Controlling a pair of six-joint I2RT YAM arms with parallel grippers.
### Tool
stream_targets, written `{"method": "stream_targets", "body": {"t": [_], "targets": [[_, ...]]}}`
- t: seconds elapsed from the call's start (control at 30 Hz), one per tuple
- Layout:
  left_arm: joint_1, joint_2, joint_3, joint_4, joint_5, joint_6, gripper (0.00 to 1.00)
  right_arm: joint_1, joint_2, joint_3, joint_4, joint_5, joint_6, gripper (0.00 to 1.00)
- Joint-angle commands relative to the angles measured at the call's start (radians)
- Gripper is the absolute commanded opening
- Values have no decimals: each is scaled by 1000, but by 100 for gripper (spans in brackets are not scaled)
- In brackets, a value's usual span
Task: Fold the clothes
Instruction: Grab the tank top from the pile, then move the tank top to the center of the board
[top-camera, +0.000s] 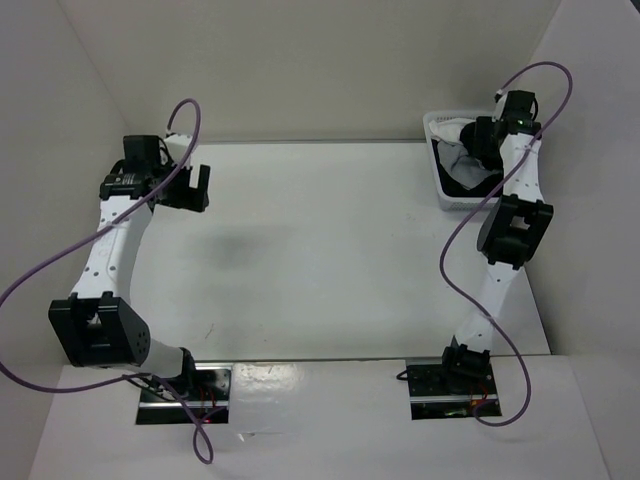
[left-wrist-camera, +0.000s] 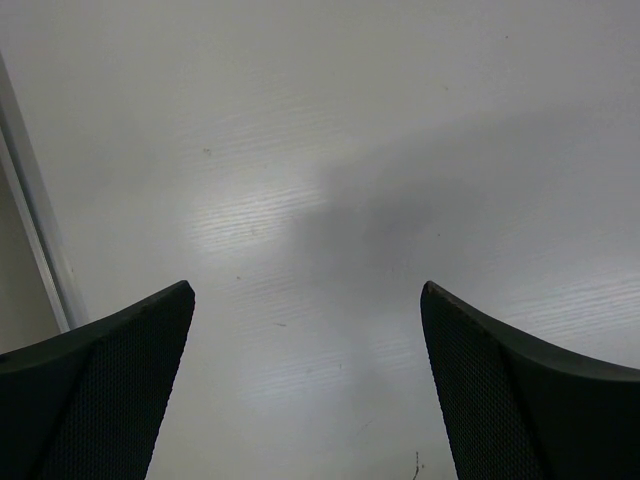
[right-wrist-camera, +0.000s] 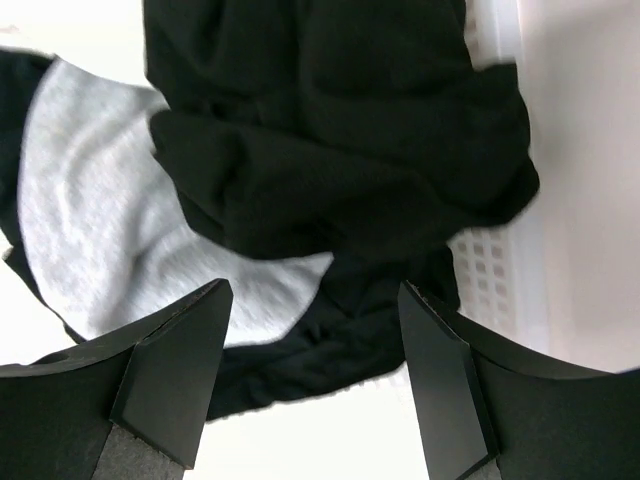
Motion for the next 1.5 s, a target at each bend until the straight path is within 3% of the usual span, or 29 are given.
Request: {"method": "stream_targets", "body": {"t": [0.0, 0.3, 0.5, 0.63, 0.67, 0.83, 1.13, 1.37, 1.47], "targets": [[60, -36, -25, -26, 100, 33, 100, 11, 24, 103, -5, -17, 5, 75], [108, -16, -6, -44, 129, 52, 100, 11, 142, 215, -14, -35, 5, 74], [126, -33, -31, -54, 109, 61, 100, 2, 204, 293, -32, -49, 5, 62], [137, -71, -40, -54, 100, 61, 100, 2, 213, 345, -60, -70, 5, 38], [137, -72, -40, -54, 100, 61, 100, 11, 196, 354, -72, -70, 5, 27], [137, -72, -40, -54, 100, 61, 100, 48, 46, 391, -83, -79, 5, 0], [137, -72, -40, -44, 129, 52, 100, 188, -224, 377, -121, -210, 7, 0], [137, -81, -40, -44, 158, 52, 100, 445, -400, 282, -167, -342, -61, 0], [137, -90, -40, -44, 180, 52, 100, 531, -456, 153, -167, -354, -86, 3]]}}
